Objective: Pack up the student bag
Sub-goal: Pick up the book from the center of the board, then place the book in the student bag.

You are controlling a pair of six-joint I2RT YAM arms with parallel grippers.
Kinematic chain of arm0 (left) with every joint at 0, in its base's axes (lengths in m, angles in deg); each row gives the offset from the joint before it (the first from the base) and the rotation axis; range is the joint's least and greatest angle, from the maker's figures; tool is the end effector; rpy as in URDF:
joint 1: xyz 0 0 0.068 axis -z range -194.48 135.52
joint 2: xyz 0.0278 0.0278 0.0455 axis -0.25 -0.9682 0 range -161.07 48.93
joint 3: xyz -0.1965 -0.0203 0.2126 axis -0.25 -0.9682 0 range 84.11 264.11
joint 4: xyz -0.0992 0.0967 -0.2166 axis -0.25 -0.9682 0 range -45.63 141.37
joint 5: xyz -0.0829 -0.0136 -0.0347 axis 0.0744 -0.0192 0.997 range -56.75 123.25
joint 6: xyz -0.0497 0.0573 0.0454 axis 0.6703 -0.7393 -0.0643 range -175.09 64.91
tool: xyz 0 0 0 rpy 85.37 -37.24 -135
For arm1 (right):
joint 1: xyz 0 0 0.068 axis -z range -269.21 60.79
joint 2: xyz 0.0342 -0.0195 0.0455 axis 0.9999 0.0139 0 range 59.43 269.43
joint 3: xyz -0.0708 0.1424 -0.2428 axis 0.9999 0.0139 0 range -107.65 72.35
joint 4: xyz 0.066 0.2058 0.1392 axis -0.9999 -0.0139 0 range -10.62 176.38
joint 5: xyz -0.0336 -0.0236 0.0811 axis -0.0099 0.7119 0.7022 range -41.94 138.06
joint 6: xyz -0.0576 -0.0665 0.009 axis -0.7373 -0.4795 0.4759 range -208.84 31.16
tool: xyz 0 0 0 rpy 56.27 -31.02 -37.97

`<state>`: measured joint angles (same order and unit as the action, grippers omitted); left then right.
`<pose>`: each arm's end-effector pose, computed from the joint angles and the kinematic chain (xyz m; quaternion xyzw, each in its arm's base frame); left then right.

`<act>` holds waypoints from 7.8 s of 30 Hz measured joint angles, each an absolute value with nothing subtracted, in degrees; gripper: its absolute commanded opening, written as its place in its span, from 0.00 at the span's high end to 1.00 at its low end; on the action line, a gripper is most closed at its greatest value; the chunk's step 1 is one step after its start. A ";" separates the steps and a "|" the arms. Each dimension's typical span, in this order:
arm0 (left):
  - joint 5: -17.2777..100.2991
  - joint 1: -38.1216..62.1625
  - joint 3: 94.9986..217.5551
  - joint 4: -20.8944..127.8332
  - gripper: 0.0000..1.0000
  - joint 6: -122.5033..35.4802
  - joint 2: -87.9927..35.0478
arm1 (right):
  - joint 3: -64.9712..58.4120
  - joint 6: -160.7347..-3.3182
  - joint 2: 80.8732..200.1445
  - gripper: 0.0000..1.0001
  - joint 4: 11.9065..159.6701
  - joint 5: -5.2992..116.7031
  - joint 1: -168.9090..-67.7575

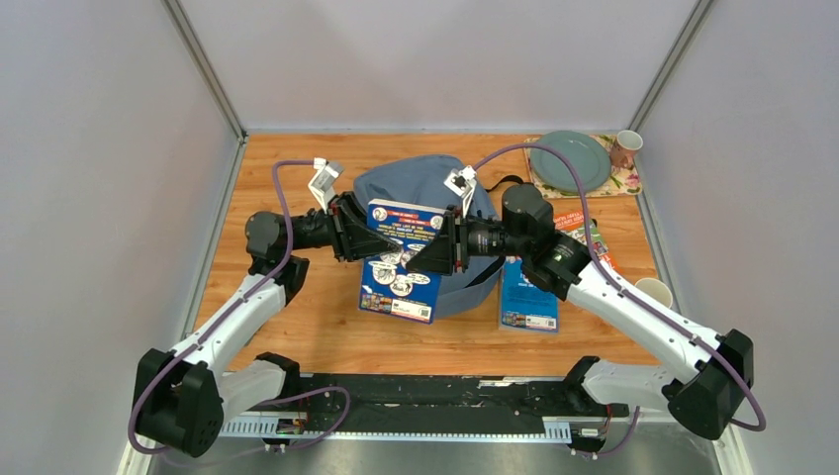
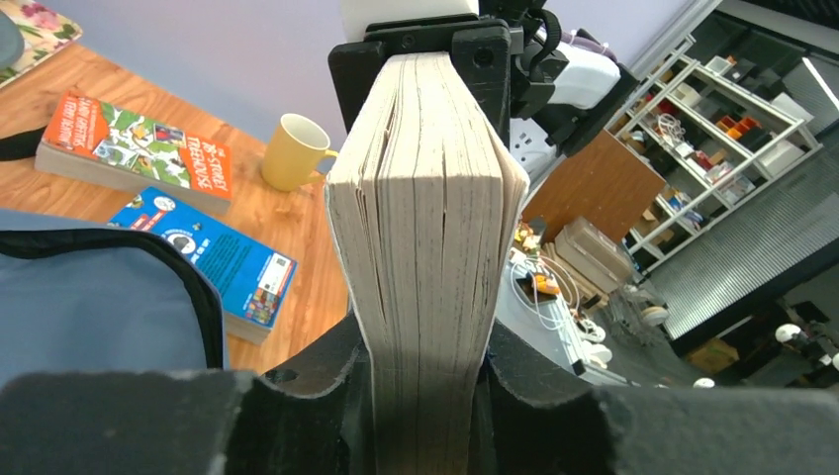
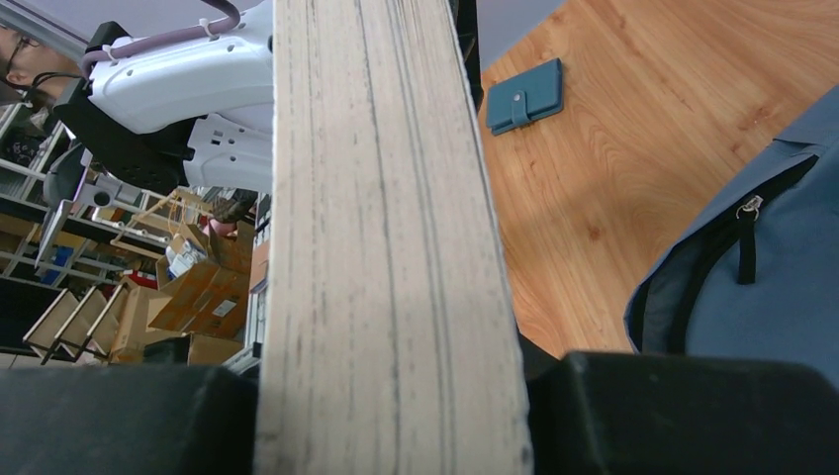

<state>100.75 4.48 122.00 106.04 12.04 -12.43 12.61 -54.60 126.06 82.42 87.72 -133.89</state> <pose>0.1828 -0.1396 0.3742 0.2753 0.5702 -0.6937 0.3433 0.1680 0.2368 0.3778 -0.2812 0.7024 0.5828 0.2965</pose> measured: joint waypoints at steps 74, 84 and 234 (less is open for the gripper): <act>50.90 12.39 113.63 81.56 0.25 10.64 -7.42 | 41.28 -23.81 110.63 1.00 100.14 45.03 -139.58; 61.48 12.79 128.20 57.15 0.23 -16.13 -17.41 | 41.11 -27.26 92.81 1.00 67.27 25.34 -139.27; 38.20 34.88 150.78 40.14 1.00 -37.27 -24.17 | 56.83 0.37 95.24 1.00 85.26 43.04 -139.20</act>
